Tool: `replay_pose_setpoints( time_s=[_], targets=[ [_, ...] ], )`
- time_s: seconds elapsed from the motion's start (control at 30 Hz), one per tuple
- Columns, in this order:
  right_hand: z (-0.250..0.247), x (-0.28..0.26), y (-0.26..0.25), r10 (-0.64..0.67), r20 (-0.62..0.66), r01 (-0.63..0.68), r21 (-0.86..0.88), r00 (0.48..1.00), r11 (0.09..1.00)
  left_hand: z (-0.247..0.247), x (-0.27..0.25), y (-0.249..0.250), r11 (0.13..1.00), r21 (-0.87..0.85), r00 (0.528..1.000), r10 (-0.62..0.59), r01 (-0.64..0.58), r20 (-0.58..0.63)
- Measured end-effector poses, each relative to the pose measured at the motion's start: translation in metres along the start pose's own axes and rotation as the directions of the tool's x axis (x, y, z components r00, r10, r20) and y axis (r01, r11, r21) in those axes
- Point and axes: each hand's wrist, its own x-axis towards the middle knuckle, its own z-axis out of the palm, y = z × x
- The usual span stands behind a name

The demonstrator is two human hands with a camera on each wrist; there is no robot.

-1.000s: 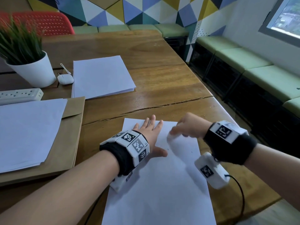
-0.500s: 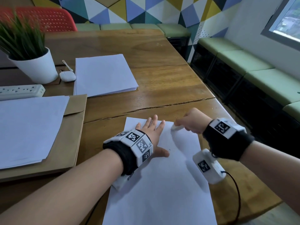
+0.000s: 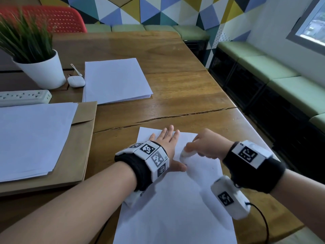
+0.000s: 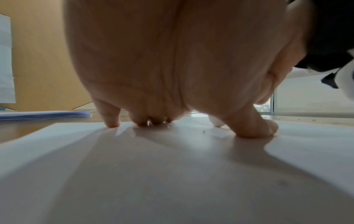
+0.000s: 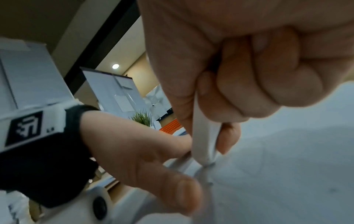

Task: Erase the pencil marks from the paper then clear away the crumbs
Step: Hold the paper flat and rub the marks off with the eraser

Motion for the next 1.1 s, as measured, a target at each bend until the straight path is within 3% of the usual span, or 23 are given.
replay_pose_setpoints(
  time_s=[0.07,0.23,0.33,0.4,0.53,0.6,0.7,0.73,0.8,0.9,0.97,1.1],
  targets=[
    [0.000,0.002,-0.002,-0.009,0.022,0.009,-0.003,1.000,1.000,0.001,0.001,-0.001,1.000,-0.005,1.000,-0.005,0.005,0.001],
    [-0.016,0.016,-0.009,0.023,-0.097,-0.011,0.125,0.995,0.992,0.001,0.000,-0.001,1.000,-0.004,1.000,-0.011,0.011,-0.006],
    [-0.001,0.007,-0.006,0.023,0.000,-0.023,0.015,1.000,1.000,0.001,0.001,-0.002,1.000,-0.017,1.000,-0.007,0.007,-0.007],
    [0.000,0.009,-0.001,0.027,0.048,-0.030,0.071,0.998,0.997,0.001,0.002,-0.002,1.000,-0.017,1.000,-0.007,0.007,-0.006],
    [-0.014,0.020,0.001,0.049,-0.133,-0.012,0.262,0.990,0.965,0.001,-0.001,-0.001,1.000,-0.008,1.000,-0.003,0.003,-0.005],
    [-0.010,0.018,0.004,0.017,-0.106,0.002,0.174,0.994,0.985,0.000,-0.001,0.000,1.000,-0.001,1.000,-0.003,0.003,-0.003],
    [-0.001,0.009,0.012,0.002,0.123,-0.001,-0.008,0.992,1.000,-0.001,0.000,0.000,1.000,0.007,1.000,0.009,-0.009,0.007],
    [-0.004,0.010,0.013,-0.005,0.142,0.010,-0.034,0.990,0.999,-0.001,0.000,0.000,1.000,0.011,1.000,0.015,-0.015,0.010],
    [-0.015,0.015,0.011,-0.089,0.035,0.090,-0.048,0.995,0.995,-0.002,-0.001,0.000,1.000,0.023,1.000,0.016,-0.016,0.008],
    [-0.023,0.018,0.009,-0.304,-0.108,0.286,-0.157,0.947,0.945,-0.002,-0.002,0.001,0.999,0.032,1.000,0.008,-0.008,0.011],
    [-0.021,0.009,0.015,-0.352,-0.055,0.320,-0.304,0.935,0.897,-0.003,-0.001,0.001,0.999,0.036,1.000,0.003,-0.004,0.009],
    [-0.029,-0.004,0.023,-0.300,0.137,0.328,-0.463,0.944,0.823,-0.001,0.001,0.000,0.999,0.041,1.000,0.006,-0.006,0.019]
  ],
)
